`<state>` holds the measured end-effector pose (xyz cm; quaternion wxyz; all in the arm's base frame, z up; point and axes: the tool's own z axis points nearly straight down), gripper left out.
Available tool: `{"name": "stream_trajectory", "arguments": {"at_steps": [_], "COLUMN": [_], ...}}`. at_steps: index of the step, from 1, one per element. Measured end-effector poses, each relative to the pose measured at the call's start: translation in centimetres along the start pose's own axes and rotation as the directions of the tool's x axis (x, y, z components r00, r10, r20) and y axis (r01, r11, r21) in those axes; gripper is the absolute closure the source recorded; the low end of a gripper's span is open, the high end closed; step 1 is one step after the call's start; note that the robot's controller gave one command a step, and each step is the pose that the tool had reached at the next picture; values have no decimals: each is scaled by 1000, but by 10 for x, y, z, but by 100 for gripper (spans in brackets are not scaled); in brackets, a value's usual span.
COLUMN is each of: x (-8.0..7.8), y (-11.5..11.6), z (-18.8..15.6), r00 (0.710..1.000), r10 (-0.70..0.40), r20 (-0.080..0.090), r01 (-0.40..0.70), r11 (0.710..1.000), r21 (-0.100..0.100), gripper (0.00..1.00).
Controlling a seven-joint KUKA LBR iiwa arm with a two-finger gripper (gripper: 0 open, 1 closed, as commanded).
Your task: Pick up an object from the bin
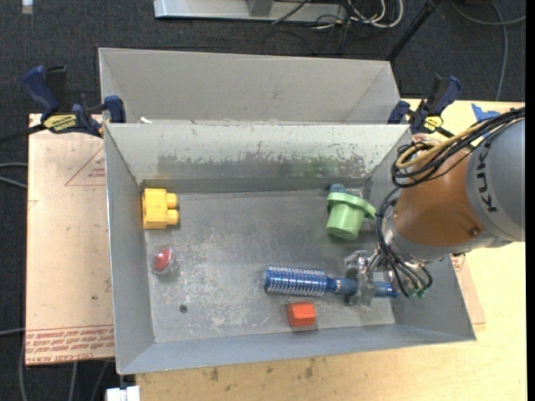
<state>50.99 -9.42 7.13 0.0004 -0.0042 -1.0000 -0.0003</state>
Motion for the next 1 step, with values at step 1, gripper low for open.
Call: {"name": "stream_trajectory", "arguments": {"at_steps": [1], "x": [-12], "y": [1], "z": [-144], "r00": [999], "r10": [47], "r20": [12], "r01": [-47], "r11": [999], "r21": [1], "gripper": [100]}}
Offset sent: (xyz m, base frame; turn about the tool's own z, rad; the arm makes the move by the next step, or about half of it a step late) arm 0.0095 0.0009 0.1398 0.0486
